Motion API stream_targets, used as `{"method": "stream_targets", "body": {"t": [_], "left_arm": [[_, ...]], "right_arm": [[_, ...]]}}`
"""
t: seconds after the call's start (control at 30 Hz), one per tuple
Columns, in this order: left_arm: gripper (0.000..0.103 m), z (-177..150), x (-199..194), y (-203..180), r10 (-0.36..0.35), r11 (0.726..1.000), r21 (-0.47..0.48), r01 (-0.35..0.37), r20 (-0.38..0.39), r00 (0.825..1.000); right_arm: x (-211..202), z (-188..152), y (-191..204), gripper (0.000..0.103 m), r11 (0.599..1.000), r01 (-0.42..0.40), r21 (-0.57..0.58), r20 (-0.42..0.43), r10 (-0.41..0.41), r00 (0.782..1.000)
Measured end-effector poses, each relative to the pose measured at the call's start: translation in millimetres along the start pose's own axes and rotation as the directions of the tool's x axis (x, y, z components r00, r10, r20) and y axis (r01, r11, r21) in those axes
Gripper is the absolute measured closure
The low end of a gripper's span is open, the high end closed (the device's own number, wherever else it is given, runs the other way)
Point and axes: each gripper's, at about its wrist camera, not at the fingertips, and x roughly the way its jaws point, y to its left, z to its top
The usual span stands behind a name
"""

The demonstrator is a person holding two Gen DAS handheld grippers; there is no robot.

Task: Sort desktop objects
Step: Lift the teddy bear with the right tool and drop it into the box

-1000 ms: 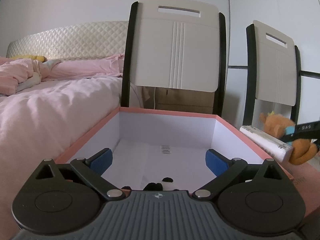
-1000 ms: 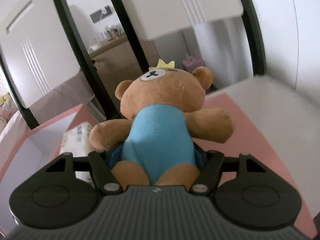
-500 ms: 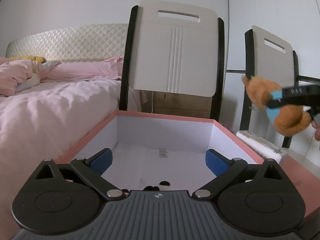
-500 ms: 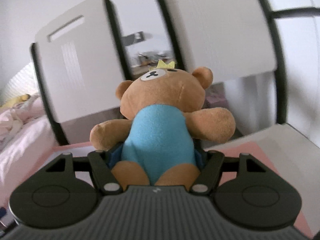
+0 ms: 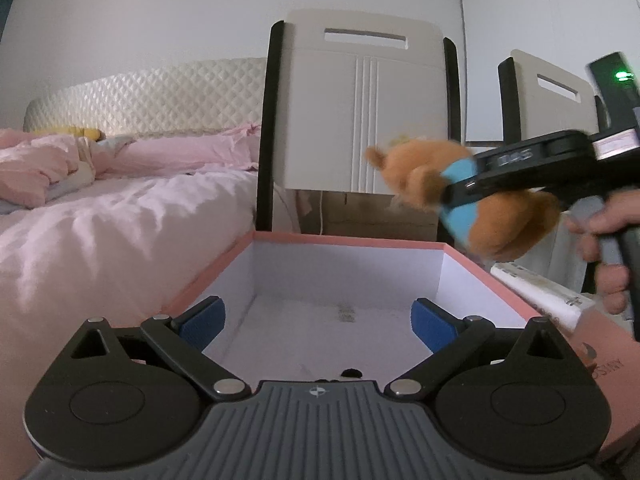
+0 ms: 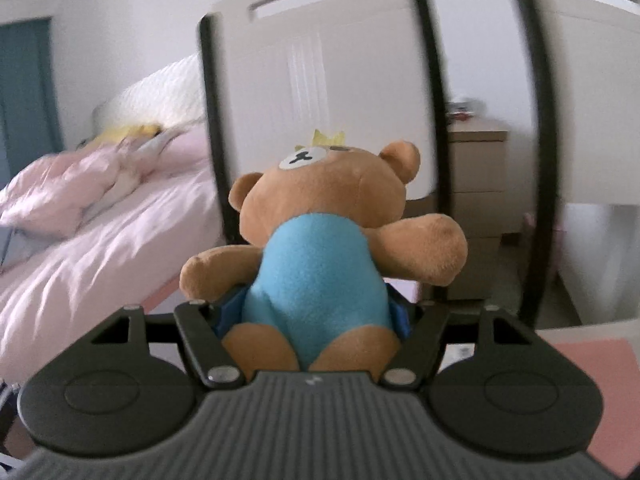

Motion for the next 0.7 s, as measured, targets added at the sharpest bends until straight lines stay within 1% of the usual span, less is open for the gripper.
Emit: {"method": "stream_targets", "body": {"t": [0.17, 0.27, 0.33, 0.43, 0.53, 0.57, 0.63, 0.7], "left_arm": [[0.003, 0, 0, 2, 0.008, 1.000, 0.004, -0.008, 0.001, 1.000], [0.003, 0, 2, 6, 0.003, 1.000, -0.014, -0.003, -0.005, 1.000], [0.003, 1, 2, 9, -0.007, 0.999, -0.032, 0.007, -0.011, 1.000], [0.003, 2, 3, 12, -0.009, 0.999, -0.050, 0.008, -0.015, 1.000], [0.003, 2, 2, 12, -0.010, 0.999, -0.052, 0.009, -0.016, 1.000], [0.003, 2, 1, 12, -0.010, 0.999, -0.049, 0.010, -0.015, 1.000], [0.003, 2, 1, 11, -0.012, 0.999, -0.044, 0.012, -0.014, 1.000], [0.003, 1, 1, 10, -0.013, 0.999, -0.039, 0.012, -0.012, 1.000]], "right_arm": [[36, -1, 10, 0.033, 0.999, -0.041, -0.003, -0.097, 0.040, 0.994], [45, -1, 14, 0.032, 0.998, -0.054, 0.016, -0.142, 0.056, 0.988], [50, -1, 14, 0.032, 0.998, -0.062, 0.033, -0.153, 0.066, 0.986], [50, -1, 21, 0.033, 0.998, -0.056, 0.016, -0.157, 0.058, 0.986], [53, -5, 22, 0.031, 0.998, -0.061, 0.025, -0.159, 0.064, 0.985], [53, -6, 22, 0.021, 0.998, -0.060, 0.030, -0.155, 0.064, 0.986], [48, -6, 21, 0.006, 0.998, -0.055, 0.033, -0.134, 0.059, 0.989], [42, -4, 20, 0.005, 0.998, -0.053, 0.037, -0.119, 0.057, 0.991]]}}
